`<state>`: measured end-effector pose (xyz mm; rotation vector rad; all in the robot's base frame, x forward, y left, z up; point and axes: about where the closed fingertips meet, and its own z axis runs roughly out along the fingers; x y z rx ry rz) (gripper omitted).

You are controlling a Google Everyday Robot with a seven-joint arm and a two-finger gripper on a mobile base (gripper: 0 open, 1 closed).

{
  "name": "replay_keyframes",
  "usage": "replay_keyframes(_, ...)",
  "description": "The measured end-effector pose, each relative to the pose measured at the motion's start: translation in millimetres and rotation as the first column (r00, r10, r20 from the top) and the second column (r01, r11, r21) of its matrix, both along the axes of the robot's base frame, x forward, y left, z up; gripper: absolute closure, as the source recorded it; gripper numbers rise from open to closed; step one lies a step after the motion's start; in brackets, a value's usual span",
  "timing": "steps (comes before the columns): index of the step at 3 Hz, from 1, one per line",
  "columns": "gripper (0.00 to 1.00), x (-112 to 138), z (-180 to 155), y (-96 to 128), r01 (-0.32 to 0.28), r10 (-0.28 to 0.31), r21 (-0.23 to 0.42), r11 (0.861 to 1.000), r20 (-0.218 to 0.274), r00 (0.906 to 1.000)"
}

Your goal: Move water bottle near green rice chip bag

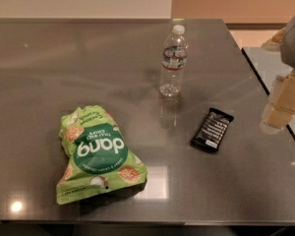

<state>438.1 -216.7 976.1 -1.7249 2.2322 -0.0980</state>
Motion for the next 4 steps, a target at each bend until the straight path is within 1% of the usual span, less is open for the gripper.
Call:
replay_keyframes(1,0.0,0.0,0.0,0.0,0.0,0.0,0.0,1.0,0.0,1.0)
replay_keyframes(2,0.0,7.8,-1.1,2.4,0.004,-0.004,0.007,1.0,-0.009,1.0)
replay_keyframes(3,0.0,33.2,-6.7,10.0,0.018,-0.018,0.06,0.998,0.0,0.9998)
replay_keyframes(4,0.0,67.4,-15.3,24.6,0.031,-0.035,0.125,0.992,0.029,0.999)
